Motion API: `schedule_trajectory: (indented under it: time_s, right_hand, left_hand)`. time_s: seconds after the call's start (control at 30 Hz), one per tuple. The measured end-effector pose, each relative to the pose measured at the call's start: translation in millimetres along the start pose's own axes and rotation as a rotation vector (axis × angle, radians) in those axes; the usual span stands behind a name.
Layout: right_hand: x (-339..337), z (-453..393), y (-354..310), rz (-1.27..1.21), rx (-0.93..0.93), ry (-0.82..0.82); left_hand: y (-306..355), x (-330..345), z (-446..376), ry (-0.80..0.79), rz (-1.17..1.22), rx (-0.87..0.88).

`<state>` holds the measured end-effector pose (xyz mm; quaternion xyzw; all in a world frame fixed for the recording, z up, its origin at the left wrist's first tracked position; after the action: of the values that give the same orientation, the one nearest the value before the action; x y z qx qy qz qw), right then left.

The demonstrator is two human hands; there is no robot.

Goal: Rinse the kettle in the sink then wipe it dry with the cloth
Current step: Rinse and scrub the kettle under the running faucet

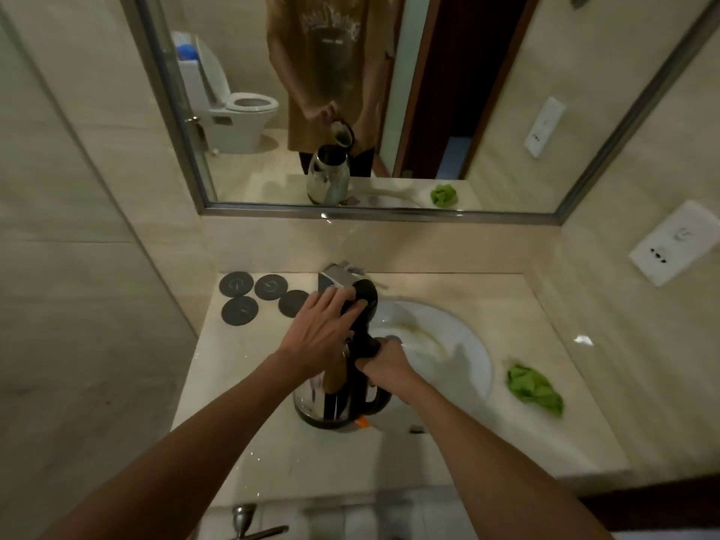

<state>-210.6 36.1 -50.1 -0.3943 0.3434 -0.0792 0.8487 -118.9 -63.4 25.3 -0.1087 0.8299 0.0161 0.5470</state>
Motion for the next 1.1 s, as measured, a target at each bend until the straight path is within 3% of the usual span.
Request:
schedule_trajectory:
  time_s: [0.13, 0.47, 0.7, 1.1]
  right_hand:
    - [-36.8, -10.9, 22.6, -0.014, 0.056, 0.020]
    - [-99.4, -66.3, 78.8, -0.001, 0.085, -0.011]
    - [-101.1, -112.6, 91.2, 0.006, 0.073, -0.122]
    - [-74.4, -175.1, 102.0, -0.005, 0.068, -0.184]
  left_hand:
    - [11.4, 14.8, -25.9, -0.059, 0.120, 0.013]
    - [1.7, 83.9, -59.7, -0.259, 0.359, -0.251]
    - [-12.3, 120.4, -72.4, -0.423, 0.363, -0.465]
    - [-52.6, 179.7, -125.7, -0.479, 0.425, -0.464]
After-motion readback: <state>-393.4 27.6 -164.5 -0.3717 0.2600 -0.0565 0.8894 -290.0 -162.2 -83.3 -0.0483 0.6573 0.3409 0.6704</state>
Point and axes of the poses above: each hand's wrist, its own z-axis away from the middle knuckle, its own x-axis out of the palm, y = z × x, the point moved 4 cm from there along -z, towards the middle knuckle
